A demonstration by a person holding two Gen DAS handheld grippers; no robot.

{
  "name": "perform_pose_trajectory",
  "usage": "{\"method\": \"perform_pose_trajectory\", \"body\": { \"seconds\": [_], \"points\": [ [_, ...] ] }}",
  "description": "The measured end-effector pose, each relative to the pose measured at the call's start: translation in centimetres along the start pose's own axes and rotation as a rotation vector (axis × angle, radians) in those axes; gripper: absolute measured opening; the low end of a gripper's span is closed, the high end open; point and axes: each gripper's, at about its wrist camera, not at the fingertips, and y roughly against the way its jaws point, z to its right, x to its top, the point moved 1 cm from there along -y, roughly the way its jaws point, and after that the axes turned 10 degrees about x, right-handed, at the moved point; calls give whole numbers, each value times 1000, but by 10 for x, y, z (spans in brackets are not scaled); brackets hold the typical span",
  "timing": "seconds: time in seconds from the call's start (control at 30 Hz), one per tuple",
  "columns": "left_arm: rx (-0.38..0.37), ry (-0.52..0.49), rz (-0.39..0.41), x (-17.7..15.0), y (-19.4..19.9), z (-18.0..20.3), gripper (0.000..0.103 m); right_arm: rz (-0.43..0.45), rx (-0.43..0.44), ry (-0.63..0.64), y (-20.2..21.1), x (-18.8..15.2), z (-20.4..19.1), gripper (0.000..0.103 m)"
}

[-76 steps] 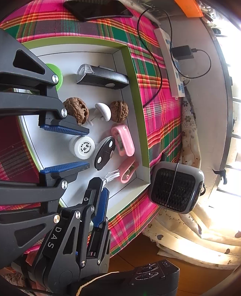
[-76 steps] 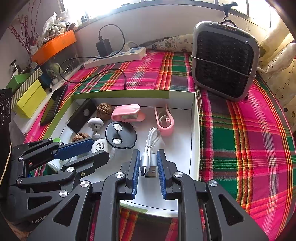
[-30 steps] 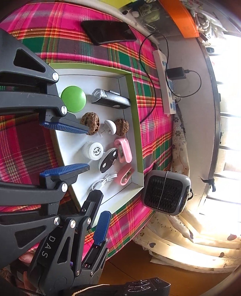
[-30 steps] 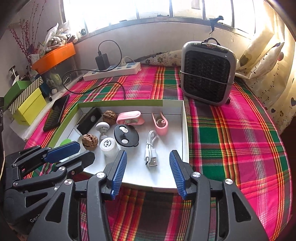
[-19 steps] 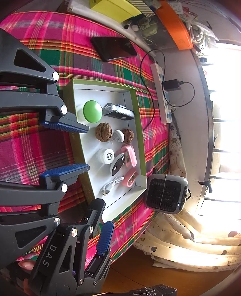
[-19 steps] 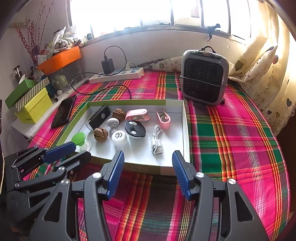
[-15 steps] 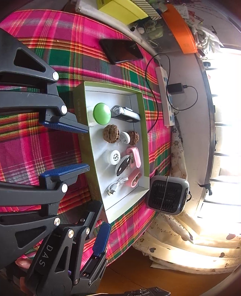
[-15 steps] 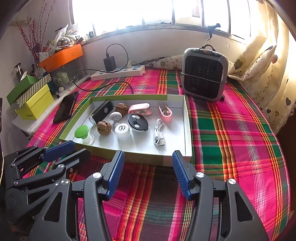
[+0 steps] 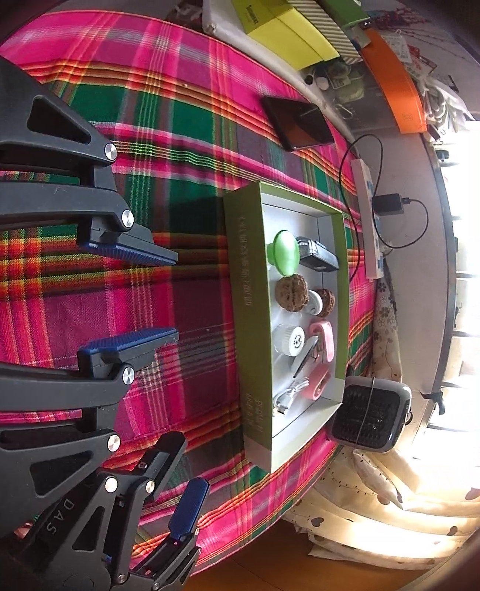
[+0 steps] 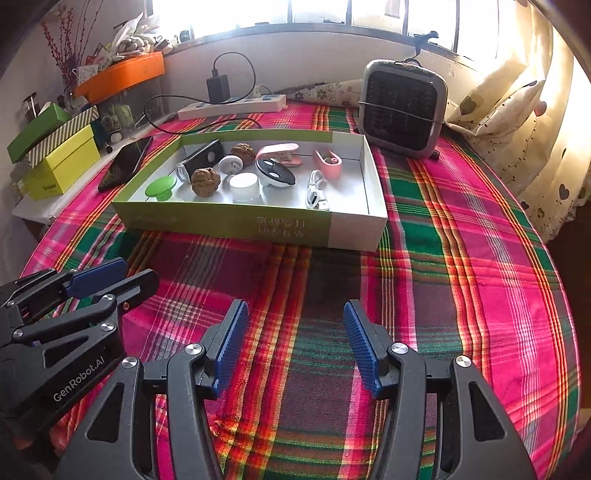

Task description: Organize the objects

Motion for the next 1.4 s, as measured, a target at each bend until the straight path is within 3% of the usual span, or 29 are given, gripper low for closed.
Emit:
{"method": "perform_pose_trajectory", "body": {
  "seconds": [0.3, 0.73, 1.4],
  "points": [
    [3, 12, -6, -1, -1, -3, 33, -27, -31, -16, -4, -6, -3, 55],
    [16, -18, -8, -1, -1, 4, 40, -36, -60, -77, -6, -6, 5, 78],
    [20, -10, -9, -1, -1, 3, 41, -37, -71, -92, -5, -7, 9, 81]
  ]
}}
